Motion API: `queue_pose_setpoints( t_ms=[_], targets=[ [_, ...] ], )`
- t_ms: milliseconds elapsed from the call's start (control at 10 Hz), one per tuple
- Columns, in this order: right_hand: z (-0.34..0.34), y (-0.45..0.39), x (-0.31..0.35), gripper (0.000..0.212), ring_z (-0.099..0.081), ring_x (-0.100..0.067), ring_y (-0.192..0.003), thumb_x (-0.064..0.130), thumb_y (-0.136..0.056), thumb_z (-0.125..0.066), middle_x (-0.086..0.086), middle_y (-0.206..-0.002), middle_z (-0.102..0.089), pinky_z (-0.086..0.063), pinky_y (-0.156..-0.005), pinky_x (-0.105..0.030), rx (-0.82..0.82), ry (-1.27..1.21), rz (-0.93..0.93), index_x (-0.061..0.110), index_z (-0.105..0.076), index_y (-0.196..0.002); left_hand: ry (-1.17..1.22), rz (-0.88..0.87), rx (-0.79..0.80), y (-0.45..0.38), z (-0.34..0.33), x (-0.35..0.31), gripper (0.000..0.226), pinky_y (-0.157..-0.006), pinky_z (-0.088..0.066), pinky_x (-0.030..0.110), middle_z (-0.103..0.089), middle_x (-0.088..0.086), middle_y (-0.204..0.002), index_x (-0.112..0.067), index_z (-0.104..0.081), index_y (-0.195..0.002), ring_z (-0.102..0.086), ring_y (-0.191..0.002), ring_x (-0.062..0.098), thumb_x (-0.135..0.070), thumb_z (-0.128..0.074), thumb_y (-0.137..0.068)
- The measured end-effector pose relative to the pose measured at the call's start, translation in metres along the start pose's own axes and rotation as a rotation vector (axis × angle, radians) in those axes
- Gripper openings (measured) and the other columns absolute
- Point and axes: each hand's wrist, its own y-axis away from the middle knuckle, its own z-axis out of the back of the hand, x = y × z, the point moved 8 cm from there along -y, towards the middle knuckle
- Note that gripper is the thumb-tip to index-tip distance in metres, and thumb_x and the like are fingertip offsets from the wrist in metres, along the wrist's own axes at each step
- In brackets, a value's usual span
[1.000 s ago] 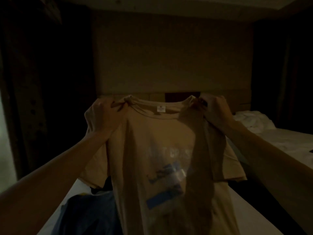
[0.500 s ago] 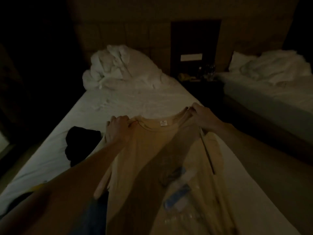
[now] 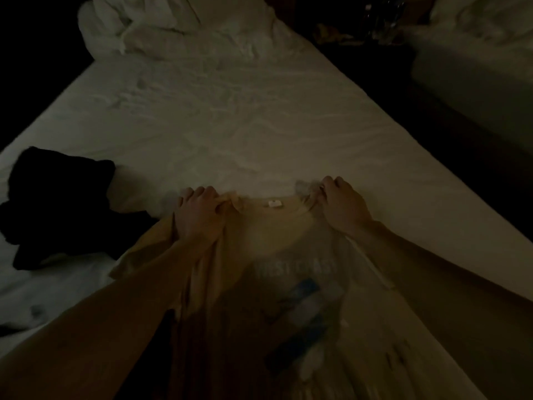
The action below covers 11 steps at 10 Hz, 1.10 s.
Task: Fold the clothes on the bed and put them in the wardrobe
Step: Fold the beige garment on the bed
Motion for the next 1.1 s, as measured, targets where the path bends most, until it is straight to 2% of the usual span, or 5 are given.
queue_pose_setpoints(
  t_ms=[300,500,700,900,1100],
  targets=[
    [0.024,0.073,-0.017,0.088,-0.036,-0.036,-0.130,0.072,-0.076,-0.060,-0.012,-0.139,-0.040,-0.036,-0.100,-0.052,0.205,-0.023,-0.187,0.017,-0.031,-0.137,-0.238,0.256,0.127,0.062,0.058,0.061,0.058,-0.104,-0.035,0.045,-0.042,0.019,-0.138,-0.004,-0.041,-0.135,-0.040,-0.126,0.036,-0.047,-0.043,-0.096],
    [0.056,0.129,-0.036,0.049,-0.058,-0.028,-0.099,0.040,-0.083,-0.068,-0.010,-0.110,-0.058,-0.051,-0.079,-0.035,0.297,0.053,-0.194,0.012,-0.056,-0.122,-0.669,0.109,0.421,0.098,0.073,0.065,0.070,-0.117,-0.004,0.052,-0.018,0.005,-0.156,-0.033,-0.025,-0.150,-0.013,-0.145,0.028,-0.069,-0.035,-0.090],
    [0.085,0.140,-0.059,0.027,-0.059,-0.034,-0.105,0.021,-0.091,-0.051,-0.014,-0.117,-0.057,-0.051,-0.086,-0.038,0.159,0.028,-0.301,0.013,-0.056,-0.116,-0.380,-0.015,0.216,0.100,0.096,0.031,0.033,-0.100,-0.040,0.041,-0.049,-0.001,-0.132,-0.028,-0.058,-0.124,-0.045,-0.127,0.022,-0.033,-0.046,-0.094],
    [0.101,0.133,-0.076,0.029,-0.054,-0.034,-0.105,0.035,-0.103,-0.033,-0.014,-0.116,-0.055,-0.040,-0.081,-0.037,0.009,0.030,-0.297,0.017,-0.052,-0.116,-0.173,0.246,0.285,0.072,0.078,0.067,0.038,-0.081,-0.049,0.041,-0.054,0.012,-0.127,-0.033,-0.039,-0.134,-0.059,-0.102,0.036,-0.040,-0.042,-0.096],
    [0.106,0.115,-0.087,0.028,-0.061,-0.023,-0.094,0.027,-0.080,-0.075,-0.008,-0.107,-0.064,-0.050,-0.079,-0.029,-0.076,-0.769,-0.523,0.013,-0.066,-0.104,0.563,0.463,0.399,0.048,0.090,0.018,0.067,-0.071,-0.051,0.018,-0.052,0.019,-0.135,0.000,-0.051,-0.133,-0.049,-0.123,0.040,-0.040,-0.072,-0.083]
  ],
)
